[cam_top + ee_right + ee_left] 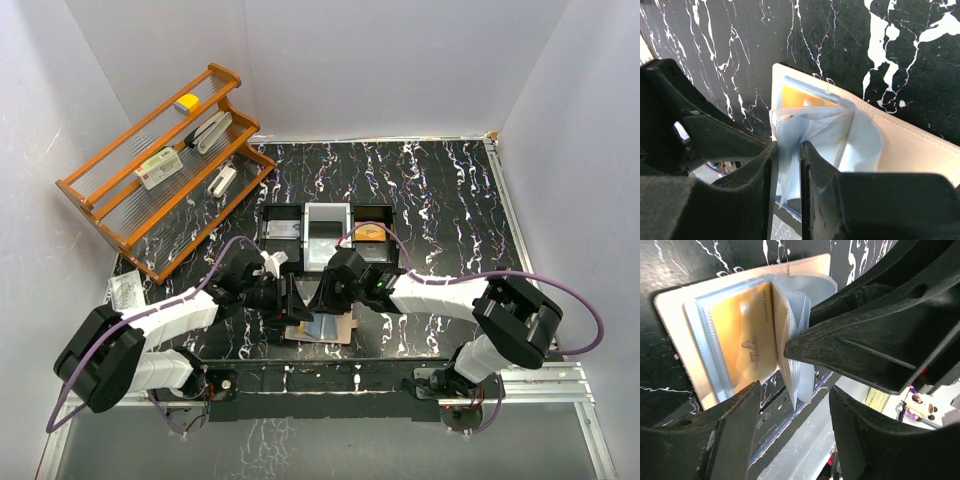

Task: Take the credit cards out of the card holder

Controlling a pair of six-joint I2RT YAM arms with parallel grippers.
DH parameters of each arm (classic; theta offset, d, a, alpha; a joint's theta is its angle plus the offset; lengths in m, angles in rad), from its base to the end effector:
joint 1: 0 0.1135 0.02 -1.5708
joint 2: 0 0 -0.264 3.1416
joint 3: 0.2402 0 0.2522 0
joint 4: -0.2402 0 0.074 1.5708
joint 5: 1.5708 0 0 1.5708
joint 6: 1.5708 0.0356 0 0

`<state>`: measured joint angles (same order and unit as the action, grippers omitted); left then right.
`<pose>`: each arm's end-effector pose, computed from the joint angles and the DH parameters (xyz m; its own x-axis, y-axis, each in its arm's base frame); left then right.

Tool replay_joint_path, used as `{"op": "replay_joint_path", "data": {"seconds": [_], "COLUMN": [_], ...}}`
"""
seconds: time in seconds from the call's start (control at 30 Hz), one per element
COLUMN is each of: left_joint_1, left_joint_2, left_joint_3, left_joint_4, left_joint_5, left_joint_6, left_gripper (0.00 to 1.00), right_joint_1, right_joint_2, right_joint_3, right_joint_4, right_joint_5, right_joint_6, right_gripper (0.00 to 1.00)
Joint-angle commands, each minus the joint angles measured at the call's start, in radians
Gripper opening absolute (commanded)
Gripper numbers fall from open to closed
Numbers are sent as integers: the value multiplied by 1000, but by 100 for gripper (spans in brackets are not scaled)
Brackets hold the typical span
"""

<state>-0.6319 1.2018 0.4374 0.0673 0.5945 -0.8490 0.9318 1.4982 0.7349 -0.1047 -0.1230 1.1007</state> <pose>0.1677 -0.1475 0.1671 -0.9697 -0.0608 -0.2367 0.1634 0.5587 -0.8131 0.1694 0.2354 0.1674 -0.9585 0.1935 -0.2093 0.0234 0.7853 0.6186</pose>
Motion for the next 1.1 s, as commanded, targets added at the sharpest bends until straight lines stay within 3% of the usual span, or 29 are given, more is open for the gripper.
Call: {"op": "replay_joint_path", "data": {"seconds": [0.0,0.17,0.3,0.77,1.07], "left_joint_1": [-37,-67,-69,-137,-218], "left_joint_2": [47,89,87,162,268], "left_joint_3": [4,6,-5,91,178], "left_joint_4": [77,131,184,163,121], "left_joint_5": [72,55,31,35,7], "left_joint_6": [-2,-25,-52,-16,13], "left_gripper": [53,40,38,53,61], "right_joint_1": [-7,-13,-14,-55,-61], "right_joint_2": [-42,-41,-65,-309,-613], "right_joint_3": [-14,-19,-18,8,-131], "right_joint_4": [27,50,33,-272,-304], "right_joint_5": [9,-20,-9,241,439], "right_joint_6": [-1,4,8,25,163], "right_gripper": [19,20,25,67,78]}}
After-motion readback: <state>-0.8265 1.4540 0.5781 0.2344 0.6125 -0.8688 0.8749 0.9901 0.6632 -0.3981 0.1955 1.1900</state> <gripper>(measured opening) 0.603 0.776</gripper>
